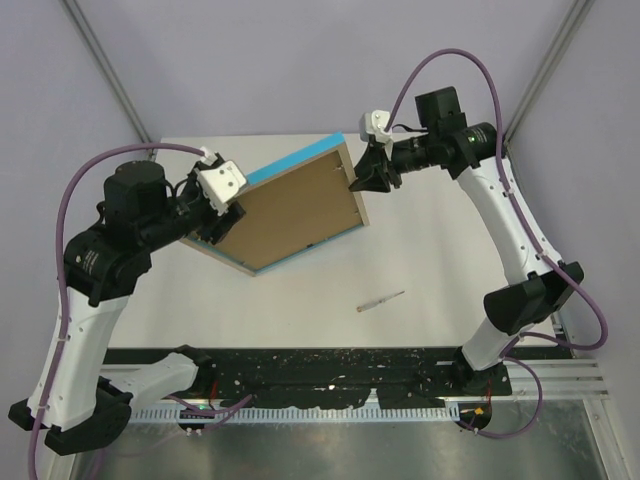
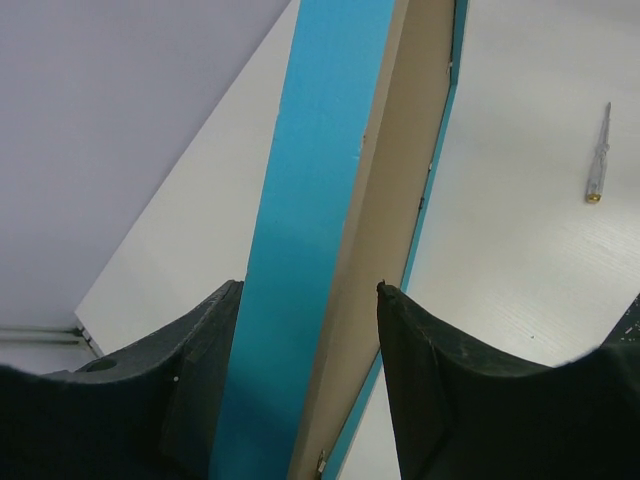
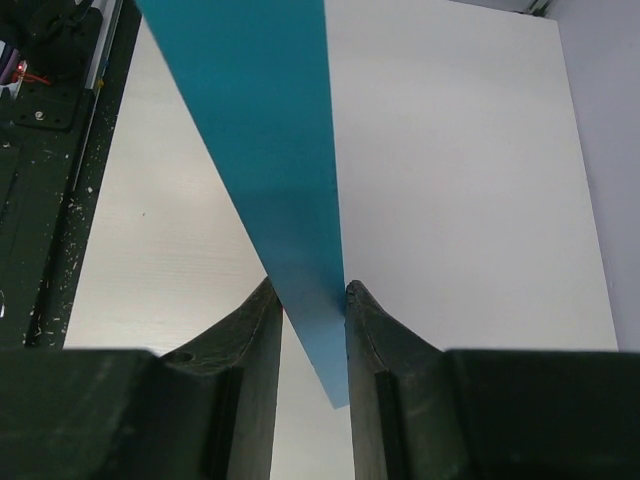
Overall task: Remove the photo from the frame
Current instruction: Turn over the photo frame at the center of the board.
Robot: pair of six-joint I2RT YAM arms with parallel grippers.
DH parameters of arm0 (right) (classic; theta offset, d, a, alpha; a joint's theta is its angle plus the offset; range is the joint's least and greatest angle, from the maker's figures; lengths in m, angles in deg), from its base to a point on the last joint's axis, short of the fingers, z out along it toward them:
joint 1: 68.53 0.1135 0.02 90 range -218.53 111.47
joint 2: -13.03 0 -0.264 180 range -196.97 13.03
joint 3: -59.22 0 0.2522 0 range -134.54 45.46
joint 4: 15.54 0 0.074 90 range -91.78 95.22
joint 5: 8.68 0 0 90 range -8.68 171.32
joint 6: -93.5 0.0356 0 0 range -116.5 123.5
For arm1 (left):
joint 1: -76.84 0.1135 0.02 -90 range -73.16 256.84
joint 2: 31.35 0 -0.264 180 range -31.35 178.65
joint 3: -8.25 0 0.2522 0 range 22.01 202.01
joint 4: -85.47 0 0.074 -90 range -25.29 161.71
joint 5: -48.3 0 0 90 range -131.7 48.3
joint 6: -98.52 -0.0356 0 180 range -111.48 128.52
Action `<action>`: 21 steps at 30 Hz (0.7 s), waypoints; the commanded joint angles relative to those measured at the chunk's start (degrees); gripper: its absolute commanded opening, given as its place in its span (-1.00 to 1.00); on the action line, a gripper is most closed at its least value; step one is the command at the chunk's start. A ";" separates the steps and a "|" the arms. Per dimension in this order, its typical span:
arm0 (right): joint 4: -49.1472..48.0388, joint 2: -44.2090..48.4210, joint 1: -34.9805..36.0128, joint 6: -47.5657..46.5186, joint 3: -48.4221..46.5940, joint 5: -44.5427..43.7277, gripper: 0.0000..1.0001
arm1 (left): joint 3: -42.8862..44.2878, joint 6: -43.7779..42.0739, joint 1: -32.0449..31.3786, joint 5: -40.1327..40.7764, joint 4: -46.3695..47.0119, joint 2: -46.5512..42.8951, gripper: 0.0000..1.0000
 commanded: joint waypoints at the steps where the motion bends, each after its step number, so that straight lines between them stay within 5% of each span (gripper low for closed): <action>1: 1.13 -0.51 0.43 1.93 -6.15 0.04 -0.85 | 2.91 -0.75 -0.57 -10.86 -0.58 0.32 -0.27; 7: 5.08 -2.01 0.43 0.35 -10.02 -1.63 -0.85 | 2.73 -1.01 -0.49 -13.77 -1.19 -0.20 -0.60; 14: 7.72 -2.36 0.43 -1.67 -12.93 -2.95 -0.85 | 3.44 -1.36 -0.40 -11.49 -1.20 -0.47 -0.34; 21: 8.51 -2.27 0.43 -3.08 -11.44 -3.39 -0.85 | 1.42 -1.80 0.13 -8.15 -0.05 -2.05 -0.37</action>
